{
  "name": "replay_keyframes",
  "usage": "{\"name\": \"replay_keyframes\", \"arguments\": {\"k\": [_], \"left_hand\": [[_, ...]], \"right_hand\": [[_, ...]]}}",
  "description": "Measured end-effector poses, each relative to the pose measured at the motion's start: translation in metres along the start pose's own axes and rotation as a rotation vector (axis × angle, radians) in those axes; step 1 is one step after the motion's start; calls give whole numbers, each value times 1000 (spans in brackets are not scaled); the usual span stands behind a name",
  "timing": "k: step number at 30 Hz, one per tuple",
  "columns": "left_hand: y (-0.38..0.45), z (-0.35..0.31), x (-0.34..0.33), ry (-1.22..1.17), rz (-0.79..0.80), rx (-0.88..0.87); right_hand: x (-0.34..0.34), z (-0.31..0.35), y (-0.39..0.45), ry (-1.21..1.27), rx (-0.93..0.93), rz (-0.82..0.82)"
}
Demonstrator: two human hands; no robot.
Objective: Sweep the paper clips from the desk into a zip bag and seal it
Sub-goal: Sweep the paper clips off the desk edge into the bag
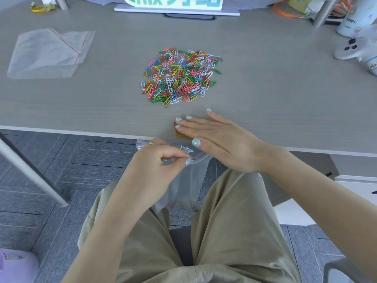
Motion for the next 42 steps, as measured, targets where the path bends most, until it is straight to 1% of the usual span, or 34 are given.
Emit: {"name": "replay_keyframes", "arguments": {"k": [2,6,13,14,16,18,20,23,26,28,32,36,38,40,42], "left_hand": [[1,-1,0,0,-2,-2],[1,0,-1,-18,-5,1],[2,0,0,-13,-13,-14],[2,0,1,-13,-13,-17],[2,0,1,-17,-13,-22],[2,0,1,-19,-14,-29],[3,0,1,-24,-14,-31],[4,1,0,-17,-14,-28],[7,1,-1,-9,-4,-24],[9,2,-2,-5,7,-13],[11,3,-5,21,35,24],[10,3,-5,58,48,17],[10,3,-5,73,53,19],[11,4,-6,85,62,21],[13,5,-6,87,67,20]], "right_hand": [[0,1,-3,25,14,-13],[6,1,-3,195,-20,-29],[10,2,-7,415,-21,-33],[10,1,-7,463,-31,-30],[10,0,-7,633,-62,-23],[12,-3,-7,771,-113,-67],[19,-12,-1,742,-177,-185],[31,-39,17,614,-307,-382],[34,-80,49,505,-424,-441],[36,-105,71,425,-478,-430],[42,-139,106,263,-604,-335],[47,-158,129,191,-662,-257],[48,-161,137,200,-655,-215],[48,-162,139,260,-639,-192],[47,-161,137,304,-593,-185]]}}
Point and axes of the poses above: each hand's wrist, its own y-axis towards the middle knuckle, its own x-axis out of the back of the hand, z = x × y, the point moved 3 cm from there along y, towards the middle knuckle, and after that the axes turned 8 degrees about -y, right-handed, at the moved point
